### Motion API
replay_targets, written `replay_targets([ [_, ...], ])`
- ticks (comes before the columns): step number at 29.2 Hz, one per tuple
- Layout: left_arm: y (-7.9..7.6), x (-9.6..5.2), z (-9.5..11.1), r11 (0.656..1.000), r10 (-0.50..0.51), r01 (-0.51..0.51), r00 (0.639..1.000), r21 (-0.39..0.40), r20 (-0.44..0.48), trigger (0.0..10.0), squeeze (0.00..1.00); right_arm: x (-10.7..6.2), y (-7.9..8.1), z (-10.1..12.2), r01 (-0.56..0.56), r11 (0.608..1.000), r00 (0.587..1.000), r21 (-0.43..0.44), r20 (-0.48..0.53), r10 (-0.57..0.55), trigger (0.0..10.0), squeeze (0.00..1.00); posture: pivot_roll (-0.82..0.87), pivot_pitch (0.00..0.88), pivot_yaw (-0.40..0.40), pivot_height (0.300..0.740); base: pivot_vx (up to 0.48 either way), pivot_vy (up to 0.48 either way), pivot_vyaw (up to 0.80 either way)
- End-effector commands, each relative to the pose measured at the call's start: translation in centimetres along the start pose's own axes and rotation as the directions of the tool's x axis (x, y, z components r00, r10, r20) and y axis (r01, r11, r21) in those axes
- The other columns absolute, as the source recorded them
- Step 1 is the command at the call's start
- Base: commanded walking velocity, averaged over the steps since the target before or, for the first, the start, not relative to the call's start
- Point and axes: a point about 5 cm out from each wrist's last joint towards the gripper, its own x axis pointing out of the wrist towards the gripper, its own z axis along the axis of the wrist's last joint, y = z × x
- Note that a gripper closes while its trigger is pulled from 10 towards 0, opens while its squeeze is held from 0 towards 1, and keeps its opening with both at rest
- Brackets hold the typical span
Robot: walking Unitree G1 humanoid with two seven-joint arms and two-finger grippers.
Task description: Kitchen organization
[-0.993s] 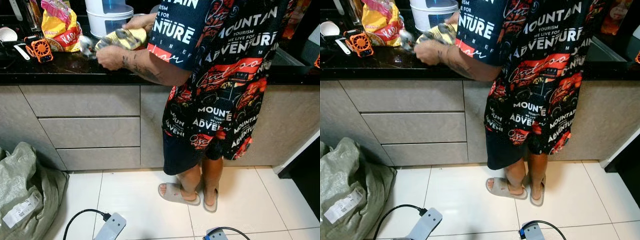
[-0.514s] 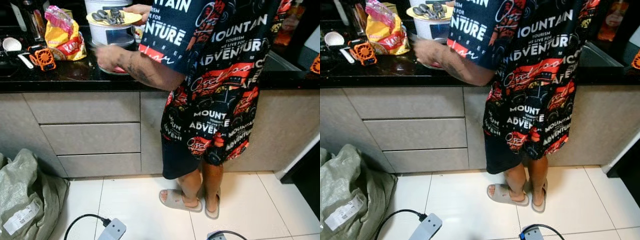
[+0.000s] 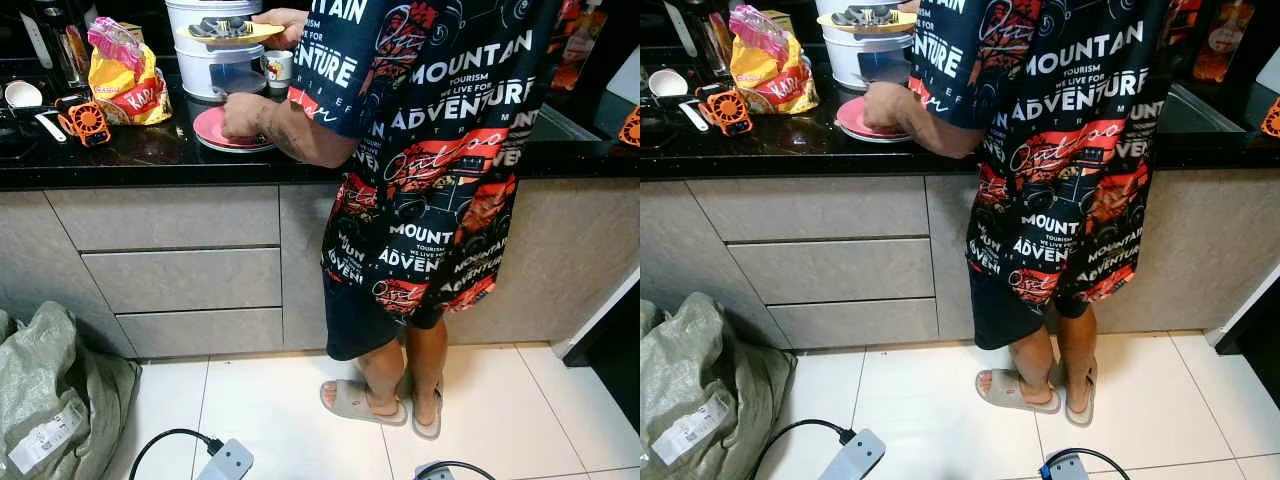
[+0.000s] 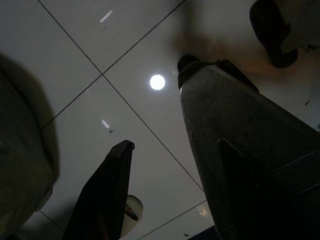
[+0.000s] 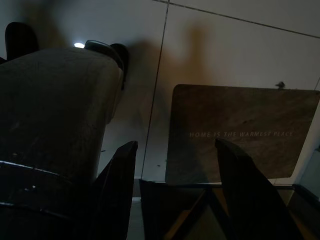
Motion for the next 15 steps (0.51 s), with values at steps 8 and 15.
replay_targets([
  [8,0.52,-0.26,-1.18,1.0,0.002,-0.001,0.999,0.013,-0.039,10.0,0.0,0.01,0.93,0.0,-0.025,1.0,1.0,-0.003,-0.005,0.025,10.0,0.0,0.0,0.0,0.037,0.74,0.0,0.0,0.0],
  [15,0.65,-0.31,-1.22,1.0,0.002,-0.002,0.999,0.01,-0.04,10.0,0.0,0.01,1.03,0.08,-0.027,1.0,1.0,-0.004,-0.001,0.027,10.0,0.0,0.01,0.003,0.041,0.74,0.0,0.0,0.0],
])
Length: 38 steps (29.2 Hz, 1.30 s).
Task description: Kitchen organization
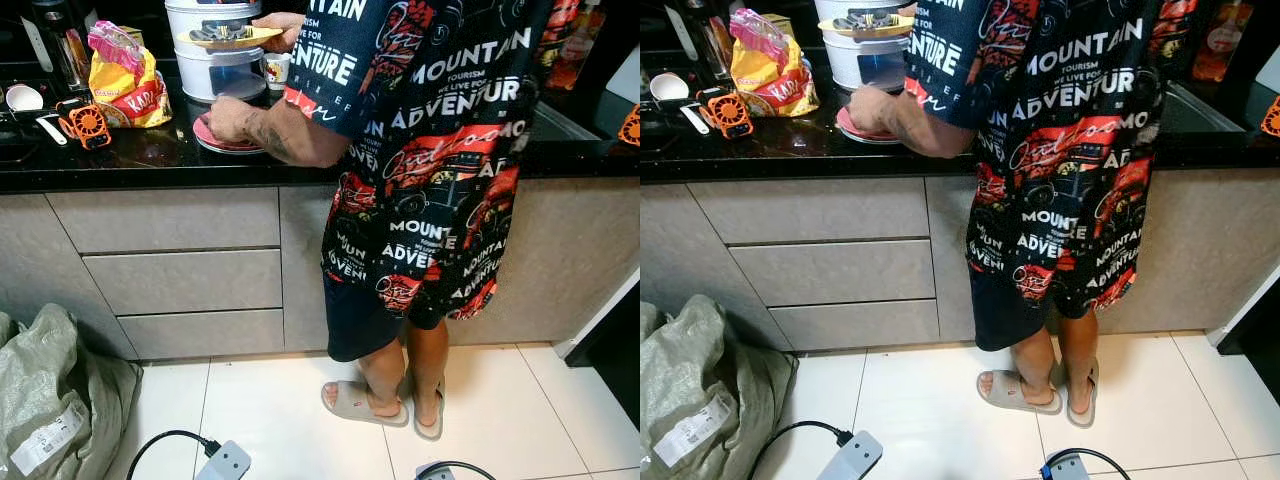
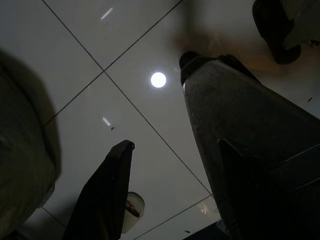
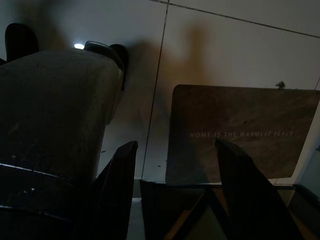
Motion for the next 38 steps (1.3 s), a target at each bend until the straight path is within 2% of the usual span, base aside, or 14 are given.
replay_targets([
  [1,0.44,-0.21,-0.87,1.0,0.004,-0.003,1.0,0.009,-0.03,10.0,0.0,0.01,0.96,0.1,-0.027,1.0,1.0,0.0,0.001,0.027,10.0,0.0,0.01,0.003,0.039,0.74,0.0,0.0,0.0],
  [38,0.34,-0.21,-0.97,0.999,-0.01,0.009,1.0,-0.038,-0.024,10.0,0.0,0.0,0.88,-0.06,-0.033,0.999,0.999,0.015,-0.01,0.033,10.0,0.0,0.03,0.07,0.028,0.74,0.0,0.0,0.0],
])
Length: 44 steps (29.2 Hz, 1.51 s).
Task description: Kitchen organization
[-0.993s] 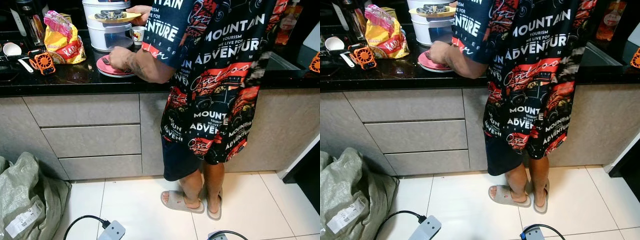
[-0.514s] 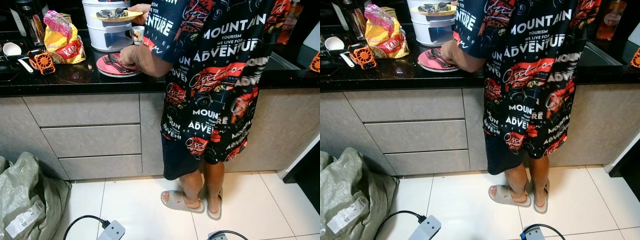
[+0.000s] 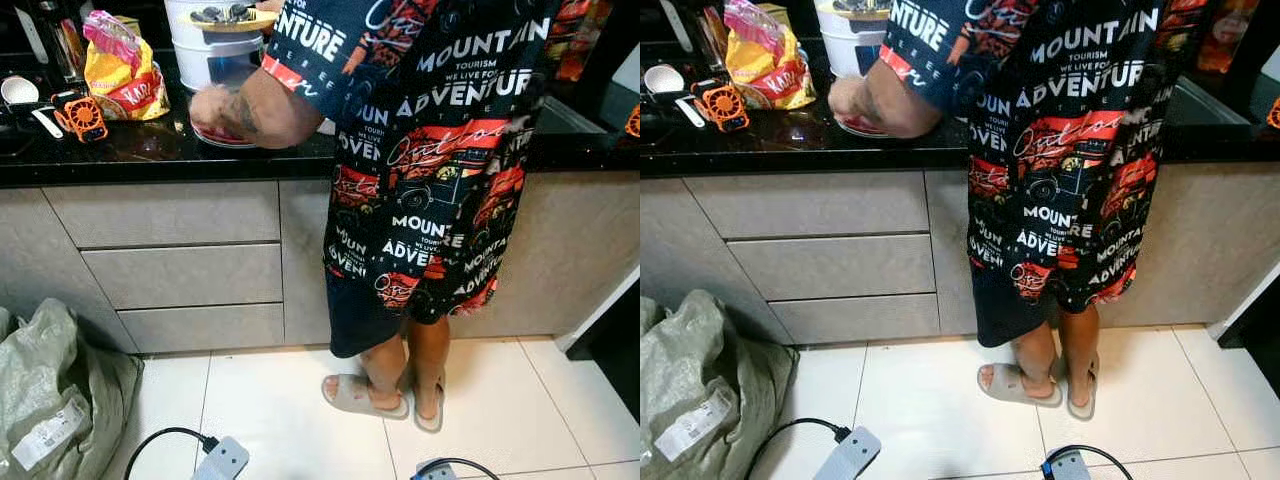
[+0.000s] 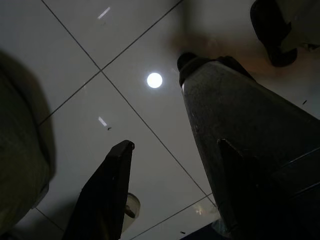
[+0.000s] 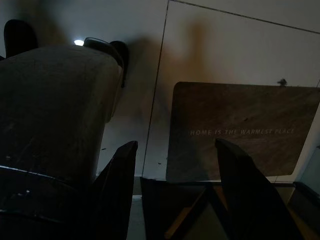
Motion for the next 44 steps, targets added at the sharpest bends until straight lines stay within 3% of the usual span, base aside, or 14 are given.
replay_targets([
  [1,0.01,-0.11,-1.04,1.0,-0.012,0.011,0.999,-0.019,-0.034,10.0,0.0,-0.01,1.0,-0.38,-0.035,0.999,0.999,0.011,-0.017,0.035,10.0,0.0,0.03,0.07,0.028,0.74,0.0,0.0,0.0],
  [44,-0.18,-0.01,-0.52,0.999,-0.022,0.021,1.0,-0.047,-0.019,10.0,0.0,0.0,0.5,-0.11,-0.03,0.999,0.999,0.014,-0.012,0.03,10.0,0.0,0.03,0.082,0.016,0.74,0.0,0.0,0.0],
])
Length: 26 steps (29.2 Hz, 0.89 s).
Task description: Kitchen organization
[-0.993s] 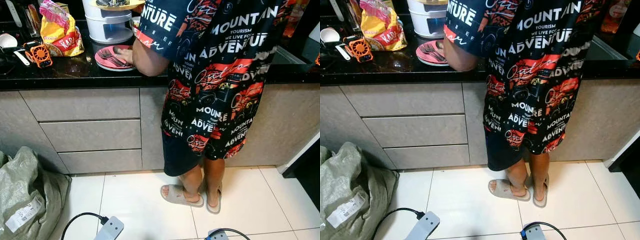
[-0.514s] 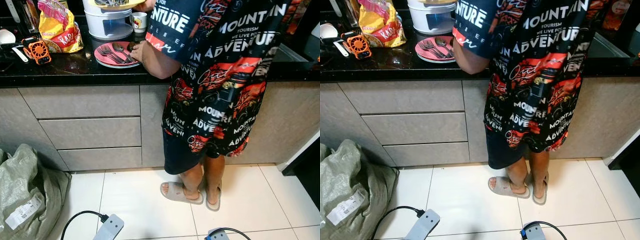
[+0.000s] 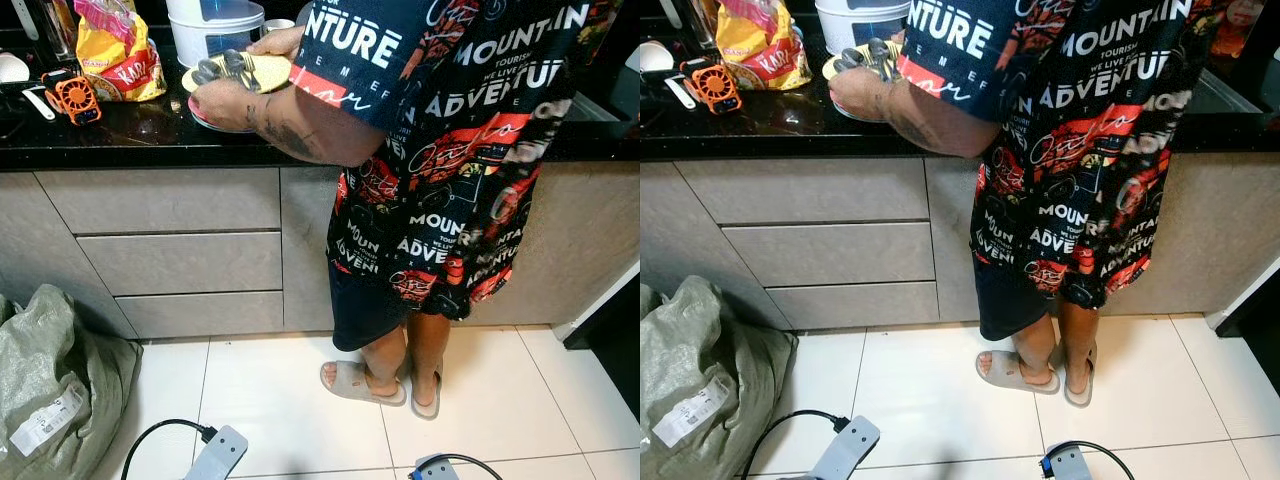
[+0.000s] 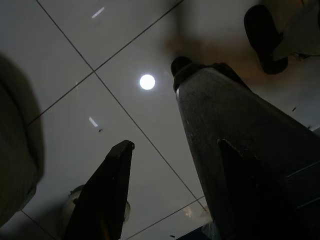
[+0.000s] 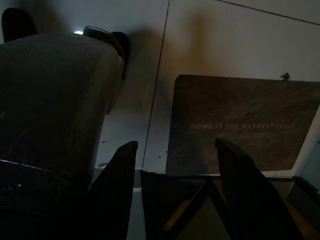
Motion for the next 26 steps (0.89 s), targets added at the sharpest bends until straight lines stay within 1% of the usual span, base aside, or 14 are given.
replay_targets([
  [1,-0.61,0.05,-1.28,0.999,-0.03,0.029,0.998,-0.019,-0.048,10.0,0.0,-0.01,0.64,-0.52,-0.025,1.0,0.999,0.012,-0.023,0.025,10.0,0.0,0.03,0.082,0.016,0.74,0.0,0.0,0.0],
  [16,-0.69,0.05,-1.4,0.999,-0.035,0.034,0.998,-0.021,-0.051,10.0,0.0,-0.01,0.64,-0.67,-0.022,1.0,0.999,0.019,-0.025,0.022,10.0,0.0,0.03,0.093,0.017,0.74,0.0,0.0,0.0],
  [26,-0.85,0.09,-1.47,0.999,-0.036,0.034,0.998,-0.034,-0.047,10.0,0.0,-0.03,0.49,-0.74,0.002,0.998,1.0,0.057,-0.007,-0.002,10.0,0.0,0.02,0.097,0.012,0.74,0.0,0.0,0.0],
])
